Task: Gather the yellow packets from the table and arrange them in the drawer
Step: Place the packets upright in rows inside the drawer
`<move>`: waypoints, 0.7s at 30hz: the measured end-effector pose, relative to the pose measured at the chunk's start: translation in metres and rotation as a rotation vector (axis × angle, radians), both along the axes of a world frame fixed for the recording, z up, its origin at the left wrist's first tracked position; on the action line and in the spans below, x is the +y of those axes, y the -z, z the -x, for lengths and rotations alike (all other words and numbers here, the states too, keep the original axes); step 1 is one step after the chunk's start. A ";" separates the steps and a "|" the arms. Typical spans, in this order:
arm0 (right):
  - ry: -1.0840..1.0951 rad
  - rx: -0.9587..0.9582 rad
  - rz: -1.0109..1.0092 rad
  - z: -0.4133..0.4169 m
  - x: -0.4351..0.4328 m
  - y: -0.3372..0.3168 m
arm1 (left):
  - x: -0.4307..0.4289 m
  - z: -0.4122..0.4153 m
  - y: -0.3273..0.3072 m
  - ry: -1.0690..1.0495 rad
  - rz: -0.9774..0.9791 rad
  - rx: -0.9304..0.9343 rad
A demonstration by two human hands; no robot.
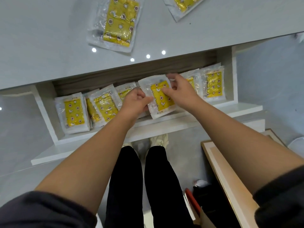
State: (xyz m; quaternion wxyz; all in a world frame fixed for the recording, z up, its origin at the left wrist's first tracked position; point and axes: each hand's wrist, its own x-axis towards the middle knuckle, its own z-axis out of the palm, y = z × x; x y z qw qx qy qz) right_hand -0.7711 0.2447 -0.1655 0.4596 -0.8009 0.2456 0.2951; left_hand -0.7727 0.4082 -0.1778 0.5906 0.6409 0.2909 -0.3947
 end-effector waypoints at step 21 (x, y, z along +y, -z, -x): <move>-0.033 0.114 0.357 0.001 -0.100 0.024 | -0.066 -0.011 0.025 1.527 -0.676 -0.803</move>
